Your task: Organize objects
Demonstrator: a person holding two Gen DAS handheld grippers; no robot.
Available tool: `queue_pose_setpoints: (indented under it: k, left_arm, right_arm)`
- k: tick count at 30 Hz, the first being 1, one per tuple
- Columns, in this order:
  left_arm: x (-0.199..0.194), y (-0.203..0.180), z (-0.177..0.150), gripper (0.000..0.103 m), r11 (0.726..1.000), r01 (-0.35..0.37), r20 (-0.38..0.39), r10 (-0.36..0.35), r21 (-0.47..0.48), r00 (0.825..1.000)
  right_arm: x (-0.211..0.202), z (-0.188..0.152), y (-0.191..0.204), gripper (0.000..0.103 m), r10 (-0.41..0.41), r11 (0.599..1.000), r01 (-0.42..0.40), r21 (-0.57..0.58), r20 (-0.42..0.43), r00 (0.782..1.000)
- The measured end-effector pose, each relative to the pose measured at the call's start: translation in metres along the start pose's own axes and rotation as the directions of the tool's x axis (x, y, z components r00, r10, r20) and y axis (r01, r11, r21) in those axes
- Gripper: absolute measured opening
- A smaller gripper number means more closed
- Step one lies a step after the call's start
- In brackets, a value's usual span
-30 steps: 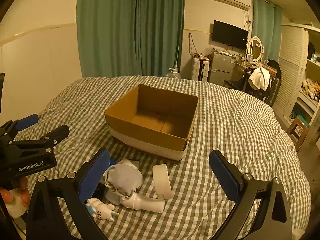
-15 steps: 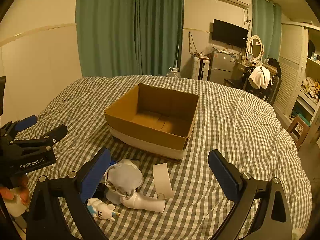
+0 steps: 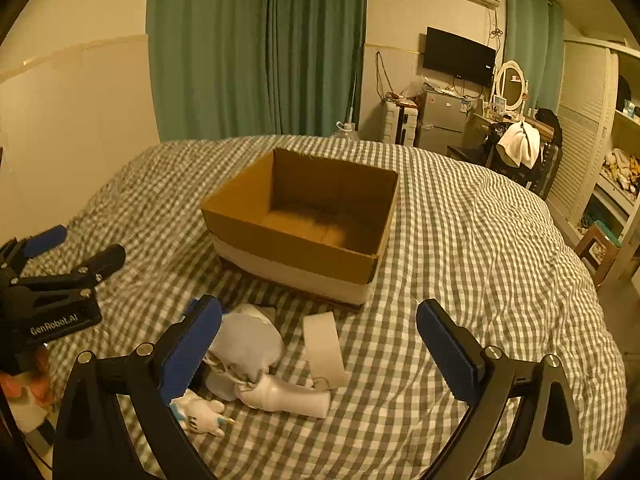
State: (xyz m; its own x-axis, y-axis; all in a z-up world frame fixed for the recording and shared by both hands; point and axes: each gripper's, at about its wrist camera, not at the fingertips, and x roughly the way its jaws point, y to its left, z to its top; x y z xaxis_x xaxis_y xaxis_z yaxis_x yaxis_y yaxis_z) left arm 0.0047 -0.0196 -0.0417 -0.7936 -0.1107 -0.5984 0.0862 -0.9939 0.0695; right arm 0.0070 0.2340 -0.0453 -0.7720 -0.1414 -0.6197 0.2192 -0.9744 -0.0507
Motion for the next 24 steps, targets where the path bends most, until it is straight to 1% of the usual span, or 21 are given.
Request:
queue_pose_setpoints:
  k: [4, 7, 9, 10, 13, 16, 18, 20, 21, 23, 24]
  left_arm:
    - [0.017, 0.005, -0.010, 0.103, 1.000, -0.016, -0.038, 0.016, -0.007, 0.999]
    - [0.031, 0.006, -0.019, 0.103, 0.999, -0.041, -0.062, 0.042, 0.015, 0.997]
    - [0.040, 0.004, -0.024, 0.103, 0.999, -0.046, -0.093, 0.048, 0.014, 0.995]
    - [0.045, 0.004, -0.027, 0.103, 0.999, -0.041, -0.108, 0.041, 0.009, 0.993]
    - [0.058, -0.002, -0.037, 0.103, 1.000, -0.027, -0.152, 0.029, 0.017, 0.988]
    - [0.066, -0.012, -0.045, 0.103, 0.999, 0.000, -0.177, 0.007, 0.038, 0.984]
    - [0.070, -0.018, -0.050, 0.103, 0.998, 0.019, -0.193, -0.009, 0.054, 0.981]
    - [0.078, -0.027, -0.054, 0.103, 0.997, 0.016, -0.209, 0.000, 0.076, 0.978]
    - [0.082, -0.029, -0.056, 0.103, 0.997, 0.015, -0.211, 0.002, 0.080, 0.977]
    - [0.090, -0.033, -0.060, 0.103, 0.996, 0.024, -0.231, -0.004, 0.083, 0.973]
    - [0.092, -0.035, -0.062, 0.103, 0.996, 0.036, -0.234, -0.016, 0.082, 0.972]
  right_arm:
    - [0.010, -0.004, -0.002, 0.099, -0.006, 1.000, 0.006, 0.016, -0.007, 1.000]
    - [0.027, -0.007, -0.002, 0.099, 0.014, 0.999, -0.013, 0.029, -0.026, 1.000]
    - [0.039, -0.010, 0.000, 0.095, 0.027, 0.999, -0.026, 0.032, -0.050, 0.998]
    - [0.044, -0.012, 0.000, 0.092, 0.037, 0.999, -0.035, 0.033, -0.064, 0.997]
    - [0.064, -0.017, 0.004, 0.090, 0.044, 0.999, -0.042, 0.023, -0.106, 0.993]
    - [0.083, -0.024, 0.008, 0.082, 0.048, 0.999, -0.048, 0.002, -0.154, 0.987]
    - [0.093, -0.030, 0.004, 0.081, 0.048, 0.999, -0.047, 0.009, -0.185, 0.982]
    - [0.103, -0.035, 0.000, 0.080, 0.045, 0.999, -0.043, 0.018, -0.206, 0.978]
    - [0.105, -0.037, -0.002, 0.078, 0.042, 0.999, -0.039, 0.016, -0.213, 0.976]
    - [0.113, -0.042, -0.004, 0.062, 0.020, 1.000, -0.022, -0.006, -0.241, 0.970]
    - [0.116, -0.044, -0.006, 0.060, 0.013, 1.000, -0.017, -0.014, -0.252, 0.968]
